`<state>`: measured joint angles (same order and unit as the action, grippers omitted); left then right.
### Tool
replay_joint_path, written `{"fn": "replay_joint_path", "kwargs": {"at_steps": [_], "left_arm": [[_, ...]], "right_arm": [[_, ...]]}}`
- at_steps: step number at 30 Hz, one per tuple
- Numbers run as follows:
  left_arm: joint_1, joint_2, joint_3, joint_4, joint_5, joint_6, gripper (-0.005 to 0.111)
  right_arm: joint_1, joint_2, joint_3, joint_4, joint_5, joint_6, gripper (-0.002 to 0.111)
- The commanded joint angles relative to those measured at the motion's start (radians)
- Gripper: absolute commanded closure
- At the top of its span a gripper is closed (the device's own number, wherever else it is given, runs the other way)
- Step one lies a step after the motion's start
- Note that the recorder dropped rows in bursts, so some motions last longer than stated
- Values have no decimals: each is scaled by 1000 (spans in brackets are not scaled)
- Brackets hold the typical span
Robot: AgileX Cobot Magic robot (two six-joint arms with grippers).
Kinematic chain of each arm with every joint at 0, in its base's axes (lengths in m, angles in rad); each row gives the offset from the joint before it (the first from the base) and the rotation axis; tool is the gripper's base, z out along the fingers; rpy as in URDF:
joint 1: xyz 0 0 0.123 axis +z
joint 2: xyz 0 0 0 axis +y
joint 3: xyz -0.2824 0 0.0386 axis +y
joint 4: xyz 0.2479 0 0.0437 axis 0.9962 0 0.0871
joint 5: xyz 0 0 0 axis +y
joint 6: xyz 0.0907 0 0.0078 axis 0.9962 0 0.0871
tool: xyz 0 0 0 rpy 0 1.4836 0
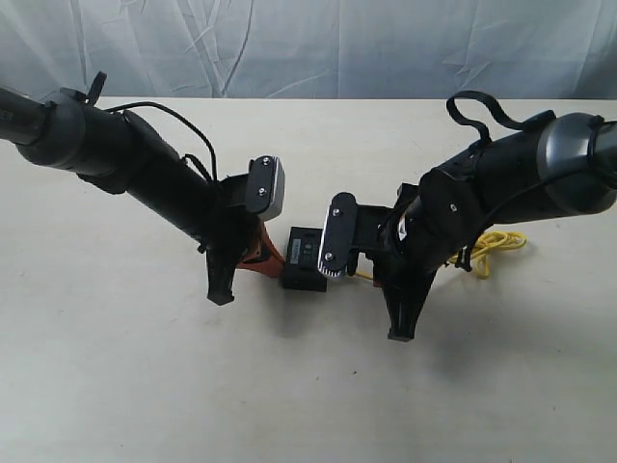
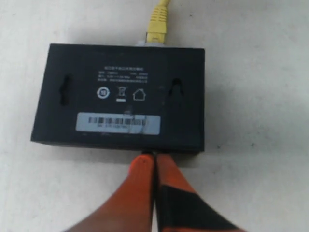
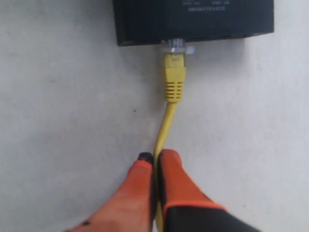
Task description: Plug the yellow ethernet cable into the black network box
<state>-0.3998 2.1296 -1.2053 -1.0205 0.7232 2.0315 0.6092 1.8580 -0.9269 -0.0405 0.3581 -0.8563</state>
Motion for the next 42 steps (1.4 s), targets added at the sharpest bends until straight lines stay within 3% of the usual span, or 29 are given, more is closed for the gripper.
{"fn": "replay_joint_path", "kwargs": {"at_steps": [1, 19, 42], "left_arm": [[-12, 11, 1, 5, -95, -13, 107], [-12, 11, 1, 57, -91, -6, 107], [-12, -34, 1, 95, -74, -16, 107]], "right_arm": [[9, -8, -6, 20, -50, -8, 109], [9, -8, -6, 29, -133, -8, 109], [9, -12, -6, 50, -80, -5, 109]]}}
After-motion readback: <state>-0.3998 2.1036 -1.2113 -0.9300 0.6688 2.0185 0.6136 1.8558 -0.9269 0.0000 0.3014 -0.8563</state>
